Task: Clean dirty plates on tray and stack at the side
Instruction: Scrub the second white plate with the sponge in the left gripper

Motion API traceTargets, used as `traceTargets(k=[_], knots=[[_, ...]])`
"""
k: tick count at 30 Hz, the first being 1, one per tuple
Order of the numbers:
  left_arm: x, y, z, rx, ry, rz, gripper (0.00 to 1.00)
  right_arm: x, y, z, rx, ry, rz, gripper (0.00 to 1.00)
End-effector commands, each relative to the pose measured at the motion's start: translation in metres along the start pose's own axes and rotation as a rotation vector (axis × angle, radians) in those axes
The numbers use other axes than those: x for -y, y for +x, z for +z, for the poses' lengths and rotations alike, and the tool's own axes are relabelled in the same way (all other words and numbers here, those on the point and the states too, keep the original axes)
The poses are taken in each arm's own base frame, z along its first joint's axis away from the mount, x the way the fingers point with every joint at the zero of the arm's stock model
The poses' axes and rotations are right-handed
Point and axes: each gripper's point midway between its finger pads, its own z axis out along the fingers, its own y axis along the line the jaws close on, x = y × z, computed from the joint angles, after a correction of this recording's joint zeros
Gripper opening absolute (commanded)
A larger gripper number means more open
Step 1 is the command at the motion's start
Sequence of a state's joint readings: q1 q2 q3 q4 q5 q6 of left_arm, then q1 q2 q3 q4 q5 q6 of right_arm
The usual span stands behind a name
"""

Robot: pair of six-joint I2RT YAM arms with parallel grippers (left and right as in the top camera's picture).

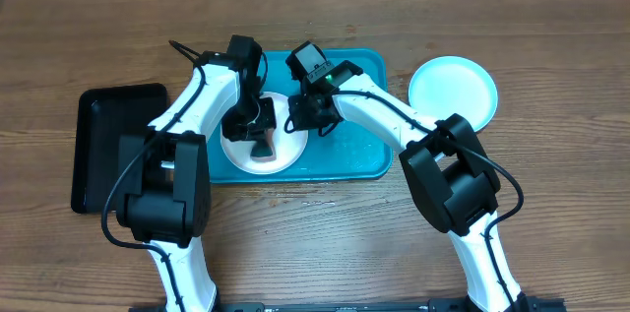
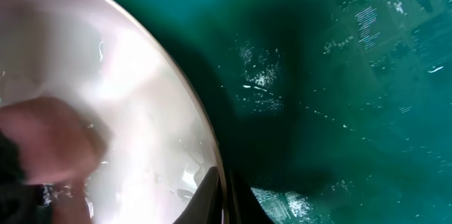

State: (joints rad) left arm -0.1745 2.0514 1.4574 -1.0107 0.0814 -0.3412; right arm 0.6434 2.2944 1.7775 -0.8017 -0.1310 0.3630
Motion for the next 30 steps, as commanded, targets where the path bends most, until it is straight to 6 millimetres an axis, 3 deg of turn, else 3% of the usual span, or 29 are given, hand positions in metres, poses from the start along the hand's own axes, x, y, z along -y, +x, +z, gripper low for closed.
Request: traceTargets(k=[1,5,8,12,16,21,26,30], knots=[[-0.067,-0.005,-0.002,0.050,-0.301,-0.065,0.04,0.013,0.010,0.017,-0.036,0.054,0.009,0.04],[-0.103,-0.017,-0.017,0.113,-0.434,-0.165,0.04,0.013,0.010,0.017,-0.035,0.054,0.009,0.04],[-0.103,-0.025,-0.022,0.131,-0.402,-0.205,0.04,0.014,0.010,0.017,-0.032,0.061,0.010,0.04],[-0.073,-0.032,-0.016,0.124,-0.223,-0.210,0.04,0.015,0.009,0.017,-0.031,0.063,0.009,0.04],[-0.023,-0.037,-0.010,0.099,0.045,-0.189,0.04,0.015,0.009,0.017,-0.031,0.063,0.009,0.04],[0.026,-0.039,-0.014,0.097,0.243,-0.101,0.04,0.015,0.009,0.017,-0.031,0.063,0.009,0.04],[0.039,-0.031,-0.012,0.086,0.249,0.000,0.04,0.015,0.010,0.017,-0.032,0.063,0.009,0.04],[0.032,-0.023,-0.009,0.061,0.201,0.000,0.04,0.015,0.011,0.017,-0.037,0.065,0.010,0.04]])
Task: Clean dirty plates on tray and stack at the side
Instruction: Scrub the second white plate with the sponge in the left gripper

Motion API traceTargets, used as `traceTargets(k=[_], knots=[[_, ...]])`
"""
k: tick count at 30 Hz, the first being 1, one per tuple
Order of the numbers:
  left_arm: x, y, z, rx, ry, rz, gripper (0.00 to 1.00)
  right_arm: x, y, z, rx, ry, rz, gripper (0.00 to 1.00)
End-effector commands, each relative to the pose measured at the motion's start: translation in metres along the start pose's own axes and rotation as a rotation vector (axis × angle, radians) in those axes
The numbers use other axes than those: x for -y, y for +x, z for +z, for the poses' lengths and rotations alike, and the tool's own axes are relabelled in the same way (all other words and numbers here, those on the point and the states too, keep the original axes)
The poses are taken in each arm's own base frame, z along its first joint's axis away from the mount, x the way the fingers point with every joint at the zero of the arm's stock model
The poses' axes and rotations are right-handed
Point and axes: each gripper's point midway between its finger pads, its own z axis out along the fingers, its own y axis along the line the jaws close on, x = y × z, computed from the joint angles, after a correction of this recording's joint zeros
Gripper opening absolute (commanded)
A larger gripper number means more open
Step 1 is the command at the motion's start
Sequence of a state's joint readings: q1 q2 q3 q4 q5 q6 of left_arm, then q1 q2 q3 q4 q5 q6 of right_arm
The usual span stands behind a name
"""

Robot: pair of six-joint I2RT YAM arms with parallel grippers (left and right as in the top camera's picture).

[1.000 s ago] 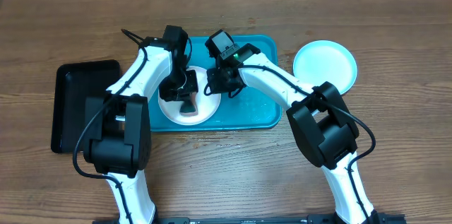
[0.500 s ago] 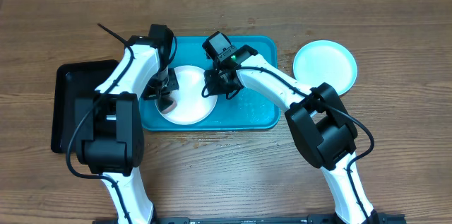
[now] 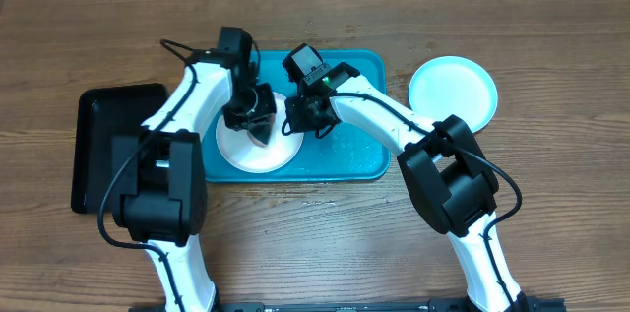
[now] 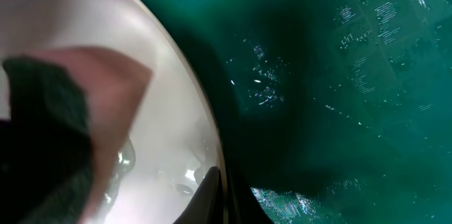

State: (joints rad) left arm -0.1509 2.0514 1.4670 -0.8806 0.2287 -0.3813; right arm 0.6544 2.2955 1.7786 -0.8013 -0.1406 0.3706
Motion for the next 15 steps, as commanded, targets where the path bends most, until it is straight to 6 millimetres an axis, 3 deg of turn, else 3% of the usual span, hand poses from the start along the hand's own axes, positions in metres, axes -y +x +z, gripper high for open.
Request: traceTargets(k=[1,5,10,12,15], knots=[[0.002,0.007,-0.001,-0.032,-0.002,0.036,0.04,0.022,0.008,0.016,-0.032,0.077,0.014,0.04],[-0.024,0.017,-0.004,-0.064,-0.139,0.031,0.04,0.022,0.008,0.016,-0.032,0.077,0.013,0.04],[-0.087,0.021,-0.026,-0.052,-0.508,0.052,0.04,0.022,0.008,0.016,-0.032,0.077,0.013,0.04],[-0.099,0.016,-0.037,-0.026,-0.595,0.049,0.04,0.022,0.008,0.016,-0.032,0.077,0.013,0.04],[-0.100,0.004,-0.055,0.020,-0.615,-0.012,0.04,0.022,0.008,0.016,-0.032,0.077,0.013,0.04]])
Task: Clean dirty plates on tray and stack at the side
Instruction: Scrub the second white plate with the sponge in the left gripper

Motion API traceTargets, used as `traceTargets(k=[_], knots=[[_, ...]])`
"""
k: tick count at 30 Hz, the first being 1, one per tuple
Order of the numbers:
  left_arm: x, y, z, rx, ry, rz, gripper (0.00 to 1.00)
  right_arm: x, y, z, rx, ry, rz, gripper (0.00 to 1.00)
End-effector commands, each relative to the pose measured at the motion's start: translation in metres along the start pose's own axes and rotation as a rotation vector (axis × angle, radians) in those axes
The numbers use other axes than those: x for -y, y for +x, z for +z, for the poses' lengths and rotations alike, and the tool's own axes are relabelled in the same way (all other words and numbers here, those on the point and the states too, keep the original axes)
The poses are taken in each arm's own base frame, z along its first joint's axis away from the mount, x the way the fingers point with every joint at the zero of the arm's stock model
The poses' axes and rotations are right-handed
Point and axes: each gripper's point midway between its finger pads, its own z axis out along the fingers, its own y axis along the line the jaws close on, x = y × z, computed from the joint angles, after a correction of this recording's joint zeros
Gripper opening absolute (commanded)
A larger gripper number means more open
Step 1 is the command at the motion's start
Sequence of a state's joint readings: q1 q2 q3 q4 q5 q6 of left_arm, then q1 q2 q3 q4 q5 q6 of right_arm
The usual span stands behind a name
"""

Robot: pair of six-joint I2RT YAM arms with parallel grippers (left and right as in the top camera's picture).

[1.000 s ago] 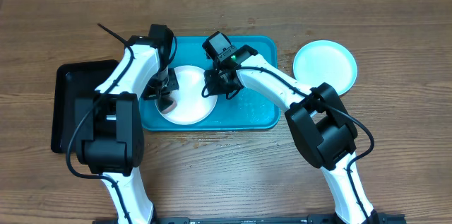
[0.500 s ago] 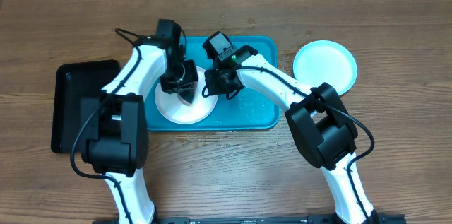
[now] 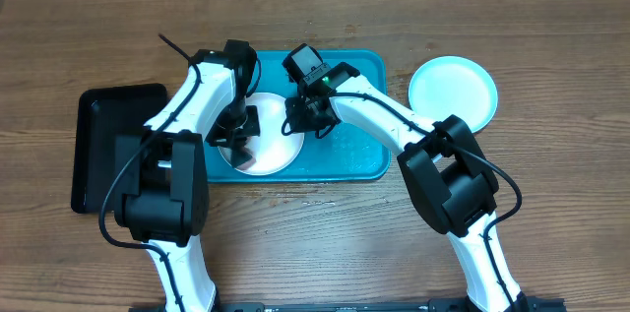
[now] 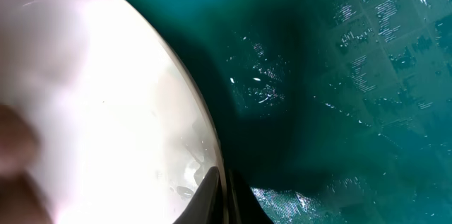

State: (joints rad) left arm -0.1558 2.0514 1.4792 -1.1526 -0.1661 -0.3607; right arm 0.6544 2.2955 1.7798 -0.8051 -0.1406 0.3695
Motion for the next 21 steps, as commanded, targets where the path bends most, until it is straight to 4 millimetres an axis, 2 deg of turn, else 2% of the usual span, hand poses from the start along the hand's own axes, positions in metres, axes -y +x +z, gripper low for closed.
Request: traceTargets(k=[1,3,4,6,10,14,21], knots=[[-0.034,-0.030,-0.028,0.117,-0.147,-0.082,0.04,0.022,0.008,0.016,-0.030,0.076,0.014,0.04],[-0.038,-0.041,-0.047,0.151,-0.130,-0.125,0.04,0.022,0.008,0.016,-0.031,0.077,0.015,0.04],[-0.043,-0.050,-0.066,0.183,-0.113,-0.168,0.04,0.022,0.008,0.016,-0.033,0.078,0.015,0.04],[-0.049,-0.058,-0.085,0.211,-0.088,-0.200,0.04,0.022,0.009,0.016,-0.035,0.079,0.015,0.04],[-0.064,-0.070,-0.106,0.234,-0.020,-0.260,0.04,0.023,0.009,0.016,-0.035,0.079,0.015,0.04],[-0.092,-0.071,-0.100,0.200,0.016,-0.340,0.04,0.025,0.008,0.016,-0.029,0.093,0.015,0.04],[-0.166,-0.058,-0.067,0.099,0.040,-0.534,0.04,0.025,0.006,0.016,-0.023,0.094,0.014,0.04]])
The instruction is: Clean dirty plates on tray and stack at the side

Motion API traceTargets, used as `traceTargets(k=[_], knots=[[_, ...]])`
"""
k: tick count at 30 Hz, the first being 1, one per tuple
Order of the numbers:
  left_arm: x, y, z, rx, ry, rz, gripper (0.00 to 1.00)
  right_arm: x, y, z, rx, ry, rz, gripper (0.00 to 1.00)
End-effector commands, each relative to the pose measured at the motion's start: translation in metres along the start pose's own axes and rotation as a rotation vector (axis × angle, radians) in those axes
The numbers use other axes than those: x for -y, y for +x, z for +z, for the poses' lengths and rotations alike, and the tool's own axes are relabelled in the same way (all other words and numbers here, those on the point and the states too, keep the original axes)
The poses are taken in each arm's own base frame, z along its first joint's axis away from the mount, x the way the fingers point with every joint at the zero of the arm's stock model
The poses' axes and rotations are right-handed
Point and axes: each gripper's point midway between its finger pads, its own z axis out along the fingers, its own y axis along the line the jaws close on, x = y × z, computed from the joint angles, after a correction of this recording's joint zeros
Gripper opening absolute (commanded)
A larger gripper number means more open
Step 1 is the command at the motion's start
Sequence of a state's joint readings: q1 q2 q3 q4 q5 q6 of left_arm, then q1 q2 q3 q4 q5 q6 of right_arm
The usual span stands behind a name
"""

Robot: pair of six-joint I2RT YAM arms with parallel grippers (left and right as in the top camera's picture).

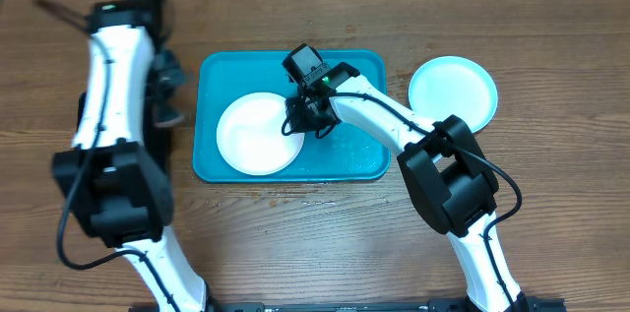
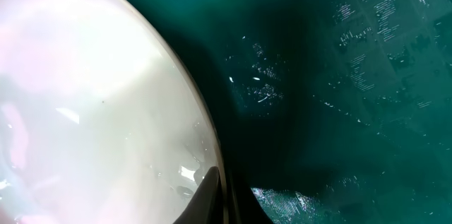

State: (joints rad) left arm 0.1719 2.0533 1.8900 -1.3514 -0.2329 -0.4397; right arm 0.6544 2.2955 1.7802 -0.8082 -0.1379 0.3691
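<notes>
A white plate (image 1: 258, 133) lies in the left half of the teal tray (image 1: 354, 155). My right gripper (image 1: 296, 115) is shut on the plate's right rim. In the right wrist view the plate (image 2: 92, 104) looks wet and bare, with one fingertip (image 2: 205, 194) on its inside; the gripper (image 2: 223, 194) pinches the rim against the tray floor (image 2: 339, 111). My left gripper (image 1: 167, 74) is blurred, off the tray to the left. Whether it holds anything cannot be told. A second white plate (image 1: 453, 91) rests on the table to the right.
Part of a black tray (image 1: 160, 117) shows under the left arm at the left of the teal tray; the rest is covered. Water drops lie on the teal tray's floor. The table is brown wood (image 1: 315, 243).
My left arm has left the plate and now reaches over the black tray on the left. The plate lies uncovered. My right gripper still pinches the plate's rim in the same place.
My left gripper held a sponge on the plate's middle, then on its upper part, then on its left side, while my right gripper stayed shut on the rim. Now the left arm is away to the left and the plate is bare.
</notes>
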Motion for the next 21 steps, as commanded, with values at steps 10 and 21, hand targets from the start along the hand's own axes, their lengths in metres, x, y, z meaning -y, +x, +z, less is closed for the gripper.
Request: traceTargets(k=[10,21], knots=[[-0.079,0.008,0.071,-0.158,0.093,-0.221,0.04,0.023,0.003,0.016,-0.010,0.085,0.012,0.04],[-0.081,0.010,0.077,-0.173,0.119,-0.244,0.15,0.021,0.000,0.014,-0.003,0.081,0.012,0.04]])
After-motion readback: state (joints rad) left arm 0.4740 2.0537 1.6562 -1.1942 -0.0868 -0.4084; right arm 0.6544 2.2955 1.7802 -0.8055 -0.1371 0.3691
